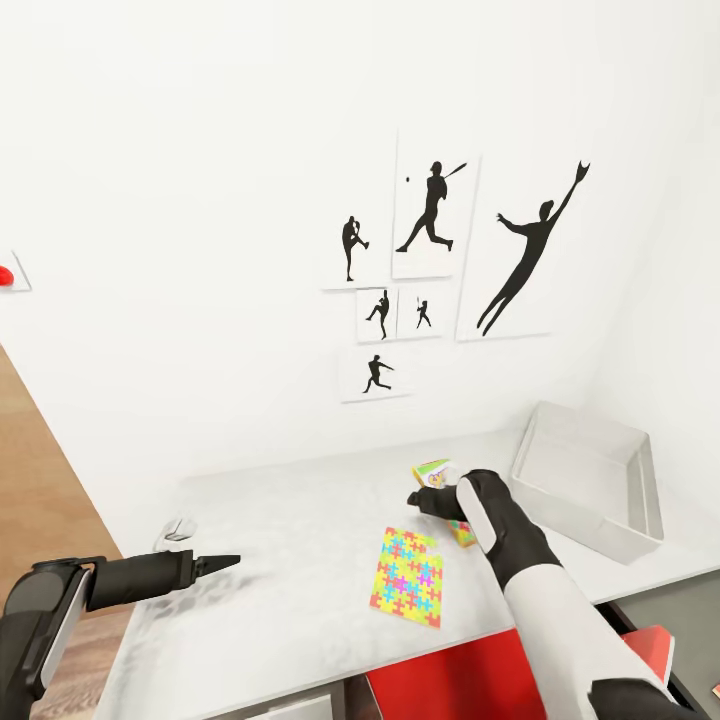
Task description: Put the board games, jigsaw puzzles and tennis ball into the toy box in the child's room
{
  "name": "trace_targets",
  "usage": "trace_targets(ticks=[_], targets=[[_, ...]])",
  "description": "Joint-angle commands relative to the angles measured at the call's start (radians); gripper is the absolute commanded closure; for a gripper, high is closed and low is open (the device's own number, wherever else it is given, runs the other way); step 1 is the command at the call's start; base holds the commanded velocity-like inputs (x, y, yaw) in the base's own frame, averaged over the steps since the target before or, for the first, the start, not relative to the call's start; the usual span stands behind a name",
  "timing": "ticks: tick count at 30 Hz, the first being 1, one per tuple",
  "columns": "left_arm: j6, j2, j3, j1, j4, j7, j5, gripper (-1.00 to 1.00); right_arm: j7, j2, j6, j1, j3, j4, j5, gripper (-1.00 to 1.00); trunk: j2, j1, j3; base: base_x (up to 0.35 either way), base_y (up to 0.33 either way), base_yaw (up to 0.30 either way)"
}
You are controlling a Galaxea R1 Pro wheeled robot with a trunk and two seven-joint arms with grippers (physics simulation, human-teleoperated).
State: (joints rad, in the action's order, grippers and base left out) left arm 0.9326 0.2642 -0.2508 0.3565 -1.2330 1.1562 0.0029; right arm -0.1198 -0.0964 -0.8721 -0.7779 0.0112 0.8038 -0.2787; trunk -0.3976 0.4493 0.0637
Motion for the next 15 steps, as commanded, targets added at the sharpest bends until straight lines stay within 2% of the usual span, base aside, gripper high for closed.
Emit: trace_targets(ticks=[1,5,11,15], targets=[[0.009,0.000,-0.001,0.001,0.000,0.003,0.000,-1.00,-0.011,0.000,0.006,-0.009,0.001,-0.012,-0.011,-1.00,-0.002,0.001,0.002,0.000,0.000,0.000],[0.009,0.000,-0.001,0.001,0.000,0.004,0.000,-1.00,-0.022,0.005,0.031,-0.029,0.002,-0.074,-0.012,-1.00,-0.002,0.001,0.002,0.000,0.000,0.000],[0.009,0.000,0.000,0.001,0.000,0.004,0.000,-1.00,-0.039,0.012,0.115,-0.068,0.002,-0.224,-0.013,-1.00,-0.002,0.001,0.002,0.000,0.000,0.000],[0.010,0.000,0.001,0.001,0.000,0.004,0.000,-1.00,-0.042,0.013,0.158,-0.077,0.001,-0.288,-0.013,-1.00,-0.002,0.001,0.002,0.000,0.000,0.000]])
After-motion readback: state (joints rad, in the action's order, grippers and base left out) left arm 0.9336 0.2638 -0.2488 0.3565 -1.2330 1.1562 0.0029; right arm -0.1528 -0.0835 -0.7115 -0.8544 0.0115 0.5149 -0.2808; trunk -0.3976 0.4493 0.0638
